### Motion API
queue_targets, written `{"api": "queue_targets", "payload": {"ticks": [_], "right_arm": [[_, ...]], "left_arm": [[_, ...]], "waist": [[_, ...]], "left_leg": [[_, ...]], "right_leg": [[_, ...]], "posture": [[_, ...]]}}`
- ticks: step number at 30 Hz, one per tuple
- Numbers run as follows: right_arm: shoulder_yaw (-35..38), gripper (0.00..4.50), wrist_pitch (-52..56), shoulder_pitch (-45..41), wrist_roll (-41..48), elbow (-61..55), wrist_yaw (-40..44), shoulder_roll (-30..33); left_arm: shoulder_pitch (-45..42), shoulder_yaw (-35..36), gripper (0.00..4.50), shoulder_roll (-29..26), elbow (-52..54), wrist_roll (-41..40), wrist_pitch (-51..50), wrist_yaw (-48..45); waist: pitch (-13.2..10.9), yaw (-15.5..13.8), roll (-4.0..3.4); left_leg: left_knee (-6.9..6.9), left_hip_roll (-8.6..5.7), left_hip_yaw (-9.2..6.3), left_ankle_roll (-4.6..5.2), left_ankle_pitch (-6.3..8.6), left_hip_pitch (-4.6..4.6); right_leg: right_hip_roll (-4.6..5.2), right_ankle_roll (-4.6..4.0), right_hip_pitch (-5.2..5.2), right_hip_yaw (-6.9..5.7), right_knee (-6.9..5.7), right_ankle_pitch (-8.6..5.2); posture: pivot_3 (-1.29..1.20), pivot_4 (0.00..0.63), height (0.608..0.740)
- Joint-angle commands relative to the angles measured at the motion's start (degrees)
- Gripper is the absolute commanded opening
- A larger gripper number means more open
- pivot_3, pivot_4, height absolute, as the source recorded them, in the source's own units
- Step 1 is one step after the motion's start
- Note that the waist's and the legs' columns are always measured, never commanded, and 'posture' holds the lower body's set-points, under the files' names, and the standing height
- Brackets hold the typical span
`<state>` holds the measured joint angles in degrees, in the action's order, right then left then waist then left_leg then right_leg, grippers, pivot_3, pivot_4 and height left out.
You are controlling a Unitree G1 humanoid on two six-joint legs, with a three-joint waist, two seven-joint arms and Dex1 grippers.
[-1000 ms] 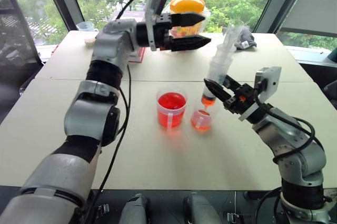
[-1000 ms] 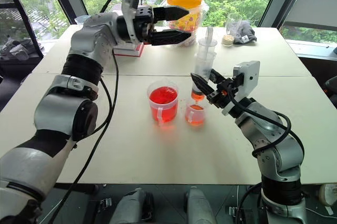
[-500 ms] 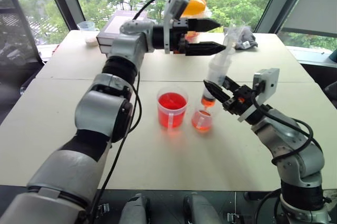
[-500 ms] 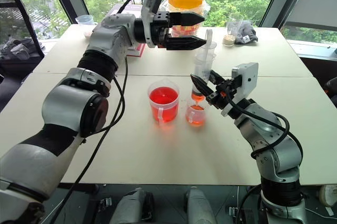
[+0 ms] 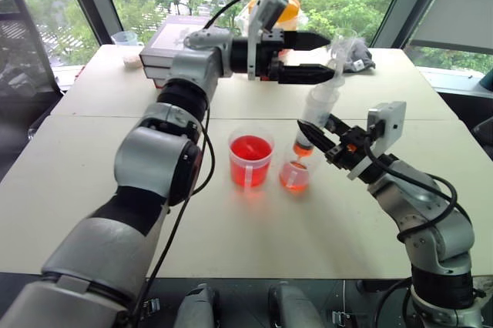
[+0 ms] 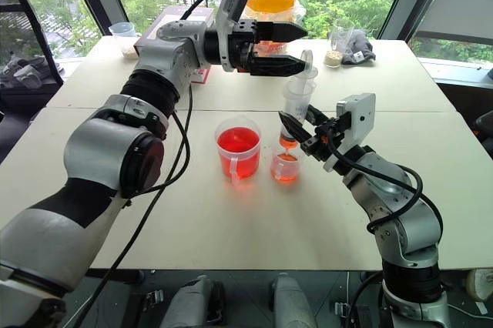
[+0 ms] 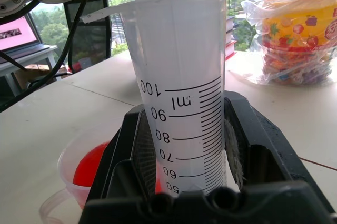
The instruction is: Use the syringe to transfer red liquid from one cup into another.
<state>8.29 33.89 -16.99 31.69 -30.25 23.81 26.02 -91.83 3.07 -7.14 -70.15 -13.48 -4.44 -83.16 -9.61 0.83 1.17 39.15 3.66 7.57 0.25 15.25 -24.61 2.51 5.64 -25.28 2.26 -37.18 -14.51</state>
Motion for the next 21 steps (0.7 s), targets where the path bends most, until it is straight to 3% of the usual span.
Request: {"api": "queue_targets", "payload": {"ticks": [1, 6, 9, 16, 21], "right_arm": [[0.4, 1.39, -1.5, -1.9, 0.3, -2.6, 0.7, 0.7], [0.5, 1.39, -1.3, -2.2, 0.4, -2.7, 0.7, 1.0], [0.6, 1.39, -1.1, -2.1, 0.5, -2.8, 0.7, 1.1], [0.7, 1.39, -0.9, -1.9, 0.7, -2.9, 0.6, 1.2], [0.7, 1.39, -1.0, -1.9, 0.8, -3.0, 0.5, 1.3]], "left_arm": [[-1.4, -0.1, 4.44, 1.4, 0.3, 1.0, 0.7, -1.1], [-1.1, 0.0, 4.44, 1.3, 0.0, 1.8, 1.0, -0.3], [-1.1, 0.1, 3.59, 1.0, -0.1, 2.1, 1.3, 0.5], [-1.3, 0.5, 0.05, 0.6, -0.3, 2.9, 1.2, 1.2], [-0.9, 0.1, 0.05, 0.7, -0.1, 3.5, 0.9, 0.0]], "waist": [[0.0, 0.0, 0.0], [0.0, 0.0, 0.0], [0.0, 0.0, 0.0], [0.0, 0.0, 0.0], [0.0, 0.0, 0.0]], "left_leg": [[0.0, 0.0, 0.0, 0.0, 0.0, 0.0], [0.0, 0.0, 0.0, 0.0, 0.0, 0.0], [0.0, 0.0, 0.0, 0.0, 0.0, 0.0], [0.0, 0.0, 0.0, 0.0, 0.0, 0.0], [0.0, 0.0, 0.0, 0.0, 0.0, 0.0]], "right_leg": [[0.0, 0.0, 0.0, 0.0, 0.0, 0.0], [0.0, 0.0, 0.0, 0.0, -0.01, 0.0], [0.0, 0.0, 0.0, 0.0, -0.01, 0.0], [0.0, 0.01, 0.0, 0.0, 0.0, 0.0], [0.0, 0.0, 0.0, 0.0, -0.02, 0.0]], "posture": [[0.0, 0.15, 0.74], [0.0, 0.15, 0.74], [0.0, 0.15, 0.74], [0.0, 0.15, 0.74], [0.0, 0.15, 0.74]]}}
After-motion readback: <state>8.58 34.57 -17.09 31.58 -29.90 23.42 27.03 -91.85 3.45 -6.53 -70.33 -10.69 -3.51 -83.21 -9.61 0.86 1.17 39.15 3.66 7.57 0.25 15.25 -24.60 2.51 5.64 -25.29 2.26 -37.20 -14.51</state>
